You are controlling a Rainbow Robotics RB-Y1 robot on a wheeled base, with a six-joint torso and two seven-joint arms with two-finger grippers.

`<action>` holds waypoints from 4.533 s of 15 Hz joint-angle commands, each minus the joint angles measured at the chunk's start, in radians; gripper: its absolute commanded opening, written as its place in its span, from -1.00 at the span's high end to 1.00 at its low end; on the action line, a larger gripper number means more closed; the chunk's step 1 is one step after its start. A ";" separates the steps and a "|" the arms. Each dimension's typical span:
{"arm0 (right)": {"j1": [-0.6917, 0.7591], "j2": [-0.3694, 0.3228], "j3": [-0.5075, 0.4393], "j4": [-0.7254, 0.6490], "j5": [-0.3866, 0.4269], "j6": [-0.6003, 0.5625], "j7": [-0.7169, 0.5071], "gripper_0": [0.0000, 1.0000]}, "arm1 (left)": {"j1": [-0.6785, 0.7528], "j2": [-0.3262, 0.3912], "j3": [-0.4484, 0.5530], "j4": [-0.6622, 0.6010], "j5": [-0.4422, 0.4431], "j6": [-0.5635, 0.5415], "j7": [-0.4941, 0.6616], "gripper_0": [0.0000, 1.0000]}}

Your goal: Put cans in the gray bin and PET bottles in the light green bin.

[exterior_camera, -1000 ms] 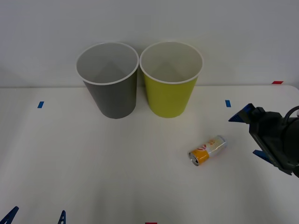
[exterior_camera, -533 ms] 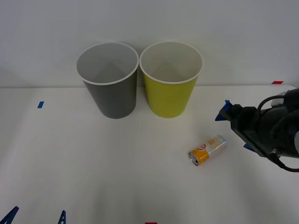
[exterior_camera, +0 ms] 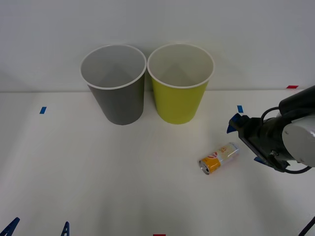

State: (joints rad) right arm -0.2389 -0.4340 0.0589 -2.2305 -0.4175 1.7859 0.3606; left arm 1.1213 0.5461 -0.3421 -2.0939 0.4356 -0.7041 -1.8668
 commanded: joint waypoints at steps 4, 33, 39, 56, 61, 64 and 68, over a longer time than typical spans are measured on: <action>-0.054 -0.026 0.045 0.124 -0.029 -0.023 0.021 -1.00 | 0.000 0.000 0.000 0.000 0.000 0.000 0.000 -1.00; -0.128 -0.022 0.196 0.462 -0.093 -0.215 -0.207 -1.00 | 0.000 0.000 0.000 0.000 0.000 0.000 0.000 -1.00; -0.140 -0.012 0.196 0.471 -0.086 -0.218 -0.209 -1.00 | 0.000 0.000 0.000 0.000 0.000 0.000 0.000 -1.00; -0.063 -0.051 0.173 0.347 -0.084 -0.215 -0.173 1.00 | 0.000 0.000 0.000 0.000 0.000 0.000 0.000 -1.00; 0.032 -0.058 0.090 0.173 -0.067 -0.215 0.015 1.00 | 0.000 0.000 0.000 0.000 0.000 0.000 0.000 -1.00; 0.090 -0.052 0.016 0.019 -0.073 -0.215 0.167 1.00 | 0.000 0.000 0.000 0.000 0.000 0.000 0.000 -1.00; 0.139 0.006 -0.110 -0.118 -0.112 -0.217 0.396 1.00 | 0.000 0.000 0.000 0.000 0.000 0.000 0.000 -1.00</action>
State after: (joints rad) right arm -0.1163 -0.4530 -0.0093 -2.3050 -0.5262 1.5707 0.6808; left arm 1.1213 0.5461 -0.3421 -2.0939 0.4356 -0.7041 -1.8668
